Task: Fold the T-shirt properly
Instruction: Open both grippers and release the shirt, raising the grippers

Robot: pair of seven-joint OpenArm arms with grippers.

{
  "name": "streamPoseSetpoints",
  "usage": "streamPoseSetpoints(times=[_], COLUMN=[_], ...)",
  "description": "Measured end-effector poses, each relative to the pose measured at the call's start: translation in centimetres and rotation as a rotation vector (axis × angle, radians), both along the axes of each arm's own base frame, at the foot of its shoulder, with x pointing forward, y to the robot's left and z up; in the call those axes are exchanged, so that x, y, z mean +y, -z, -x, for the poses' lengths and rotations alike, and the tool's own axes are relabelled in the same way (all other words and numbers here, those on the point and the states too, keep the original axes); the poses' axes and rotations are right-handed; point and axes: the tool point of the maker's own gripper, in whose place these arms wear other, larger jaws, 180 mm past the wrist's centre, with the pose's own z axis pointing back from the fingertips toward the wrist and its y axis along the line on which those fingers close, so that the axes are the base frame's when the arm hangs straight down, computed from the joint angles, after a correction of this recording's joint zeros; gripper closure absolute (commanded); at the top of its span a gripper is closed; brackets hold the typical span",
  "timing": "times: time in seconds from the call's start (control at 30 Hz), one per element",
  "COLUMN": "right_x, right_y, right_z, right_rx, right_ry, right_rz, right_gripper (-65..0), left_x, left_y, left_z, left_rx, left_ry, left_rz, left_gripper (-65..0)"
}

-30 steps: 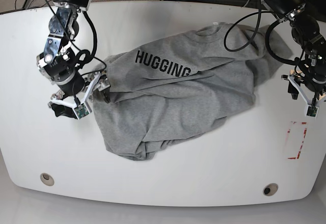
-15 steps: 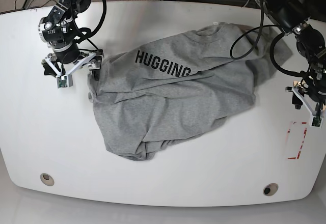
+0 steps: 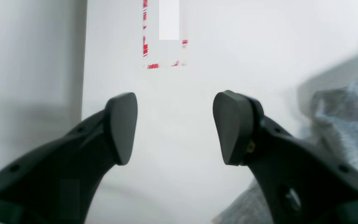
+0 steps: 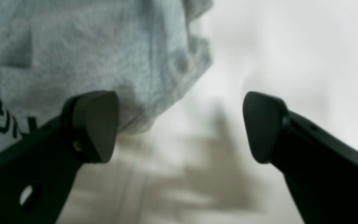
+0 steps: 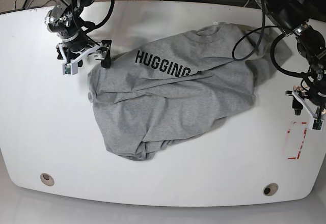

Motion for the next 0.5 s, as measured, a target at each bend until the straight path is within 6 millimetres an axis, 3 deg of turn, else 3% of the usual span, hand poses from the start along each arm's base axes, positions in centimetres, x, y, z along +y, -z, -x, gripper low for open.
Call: streamPoseSetpoints(times=[0.27, 0.5], right_x=[1.6, 3.2], right_y=[0.9, 1.4], right_z=[-0.2, -0.4], right_rx=[0.01, 0.014], right_ry=[-0.035, -0.067], right_rz=[-0.041, -0.077], right_gripper=[-48.2, -37.9], left_x=[0.1, -0.1], left_y=[0.0, 1.9], left_z=[0.0, 0.0], left_rx=[0.001, 0.044], left_ry=[-0.002, -0.002], left_rz=[0.0, 0.042], left_gripper=[-38.6, -38.6])
